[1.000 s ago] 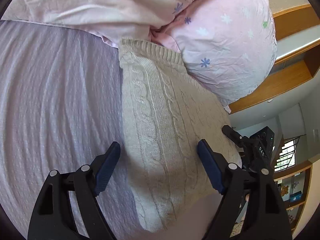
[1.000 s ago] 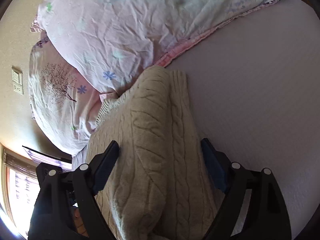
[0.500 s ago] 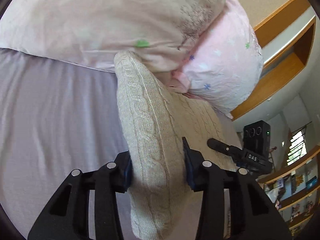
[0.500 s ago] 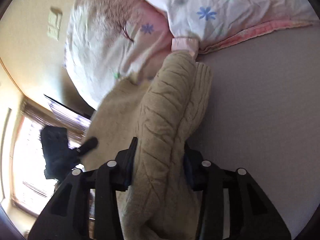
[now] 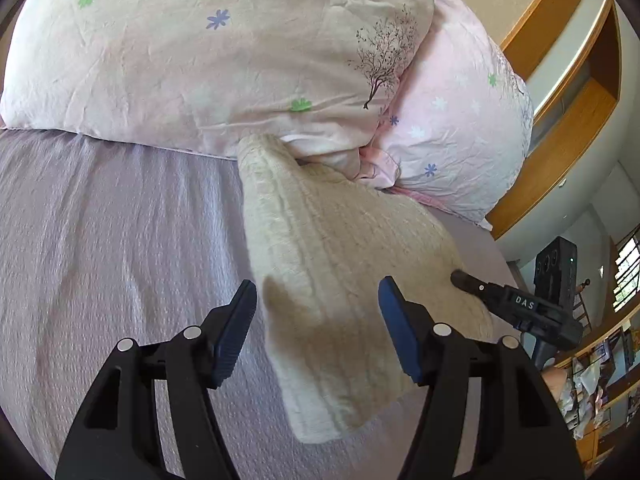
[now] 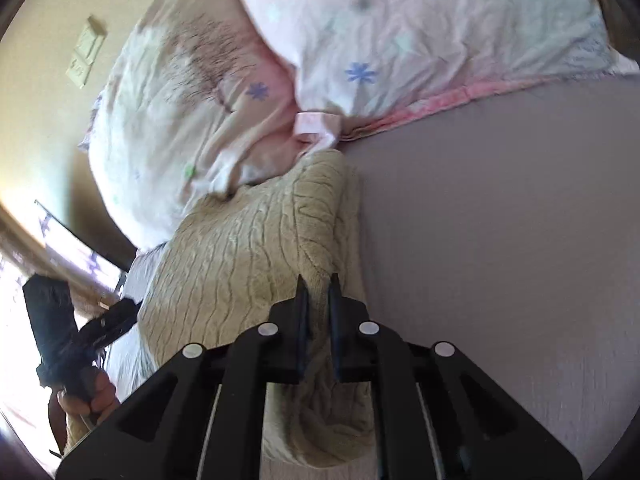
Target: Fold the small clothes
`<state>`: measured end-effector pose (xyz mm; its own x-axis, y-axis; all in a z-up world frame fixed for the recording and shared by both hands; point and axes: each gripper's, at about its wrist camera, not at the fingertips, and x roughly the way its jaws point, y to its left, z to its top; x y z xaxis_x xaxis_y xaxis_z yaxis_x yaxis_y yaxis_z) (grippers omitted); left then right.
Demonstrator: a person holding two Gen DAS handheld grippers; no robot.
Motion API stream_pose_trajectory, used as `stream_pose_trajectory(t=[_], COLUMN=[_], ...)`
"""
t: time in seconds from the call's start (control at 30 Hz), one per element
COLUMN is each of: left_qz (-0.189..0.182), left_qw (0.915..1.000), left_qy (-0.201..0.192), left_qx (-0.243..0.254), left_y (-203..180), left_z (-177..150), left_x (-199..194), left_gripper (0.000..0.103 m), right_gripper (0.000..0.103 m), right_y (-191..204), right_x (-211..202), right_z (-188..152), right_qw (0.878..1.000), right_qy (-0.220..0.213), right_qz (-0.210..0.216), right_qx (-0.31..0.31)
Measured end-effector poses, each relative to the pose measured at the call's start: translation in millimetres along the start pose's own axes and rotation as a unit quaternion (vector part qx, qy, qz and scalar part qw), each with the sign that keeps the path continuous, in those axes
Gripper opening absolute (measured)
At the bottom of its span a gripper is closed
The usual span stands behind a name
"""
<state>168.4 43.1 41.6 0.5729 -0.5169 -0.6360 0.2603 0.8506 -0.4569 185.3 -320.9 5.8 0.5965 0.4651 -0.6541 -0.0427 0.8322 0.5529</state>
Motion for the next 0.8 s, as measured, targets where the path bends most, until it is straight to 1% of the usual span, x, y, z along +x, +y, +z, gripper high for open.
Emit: stream_pose_trajectory(t=[0.03, 0.07, 0.1, 0.13, 0.17, 0.2, 0.23, 0.27, 0.3, 0.37, 0.4, 0.43, 0.47, 0.53, 0.57, 0.63, 0.7, 0.73, 0.8], left_qz=[-0.001, 0.001, 0.007, 0.017, 0.032, 0.048, 0.066, 0.083, 0.106, 0.156, 0.176, 0.189, 0.197, 0.187, 0.187, 0.202, 0.214, 0.223, 0.228], left_qw=[1.0000, 1.0000, 0.9999, 0.9996, 0.9990, 0.9981, 0.9969, 0.9954, 0.9929, 0.9857, 0.9819, 0.9790, 0.9775, 0.9791, 0.9791, 0.9763, 0.9734, 0.9712, 0.9700], left_qy=[0.001, -0.001, -0.004, -0.008, -0.012, -0.015, -0.017, -0.020, -0.023, -0.028, -0.018, -0.007, 0.003, 0.012, 0.013, 0.020, 0.024, 0.028, 0.038], left_qx=[0.002, 0.005, 0.011, 0.019, 0.027, 0.035, 0.040, 0.045, 0.048, 0.059, 0.068, 0.074, 0.076, 0.078, 0.078, 0.074, 0.077, 0.078, 0.077], left_y=[0.4, 0.3, -0.8, -2.7, -4.9, -7.4, -10.1, -12.3, -15.5, -22.0, -25.8, -28.3, -29.4, -29.6, -28.8, -26.1, -24.3, -23.1, -21.4], left_z=[-3.3, -6.6, -10.1, -14.1, -19.1, -24.8, -31.9, -39.5, -49.1, -67.0, -74.7, -80.6, -85.3, -91.3, -92.8, -92.7, -93.9, -94.3, -96.2], left_x=[-1.1, -3.1, -6.7, -11.5, -17.1, -22.4, -27.7, -32.5, -36.9, -40.4, -38.3, -35.2, -32.2, -26.7, -24.3, -17.0, -10.3, -6.7, -2.2], left_gripper=[0.064, 0.064, 0.064, 0.064, 0.066, 0.069, 0.081, 0.094, 0.101, 0.102, 0.102, 0.102, 0.102, 0.102, 0.102, 0.102, 0.102, 0.102, 0.102], right_gripper=[0.010, 0.017, 0.024, 0.051, 0.084, 0.094, 0.101, 0.101, 0.101, 0.101, 0.101, 0.101, 0.101, 0.101, 0.101, 0.101, 0.101, 0.101, 0.101], right_y=[-0.9, -0.9, 0.9, 3.6, 6.6, 11.7, 16.4, 22.8, 31.6, 45.4, 51.3, 53.6, 55.2, 57.6, 58.6, 63.5, 67.2, 69.6, 76.1], right_x=[-2.4, -9.8, -20.3, -28.2, -42.1, -57.6, -68.1, -74.3, -74.5, -68.2, -61.9, -55.3, -49.1, -38.4, -31.9, -23.7, -12.9, -9.9, -5.3], right_z=[-2.8, -6.9, -10.1, -12.6, -18.0, -25.7, -33.6, -41.7, -49.8, -66.4, -74.8, -83.0, -89.4, -98.6, -100.2, -106.1, -107.7, -109.1, -113.5], right_qw=[1.000, 1.000, 1.000, 0.999, 0.999, 0.997, 0.995, 0.993, 0.991, 0.979, 0.974, 0.971, 0.970, 0.971, 0.970, 0.965, 0.962, 0.961, 0.958], right_qy=[-0.001, -0.008, -0.018, -0.031, -0.050, -0.072, -0.087, -0.089, -0.082, -0.068, -0.060, -0.053, -0.045, -0.025, -0.014, 0.000, 0.009, 0.013, 0.015], right_qz=[0.006, 0.010, 0.005, -0.004, -0.004, -0.004, -0.011, -0.031, -0.065, -0.141, -0.162, -0.170, -0.168, -0.160, -0.166, -0.193, -0.211, -0.219, -0.225], right_qx=[-0.002, -0.004, -0.005, -0.008, -0.019, -0.032, -0.049, -0.068, -0.087, -0.128, -0.148, -0.163, -0.172, -0.176, -0.175, -0.175, -0.172, -0.171, -0.177])
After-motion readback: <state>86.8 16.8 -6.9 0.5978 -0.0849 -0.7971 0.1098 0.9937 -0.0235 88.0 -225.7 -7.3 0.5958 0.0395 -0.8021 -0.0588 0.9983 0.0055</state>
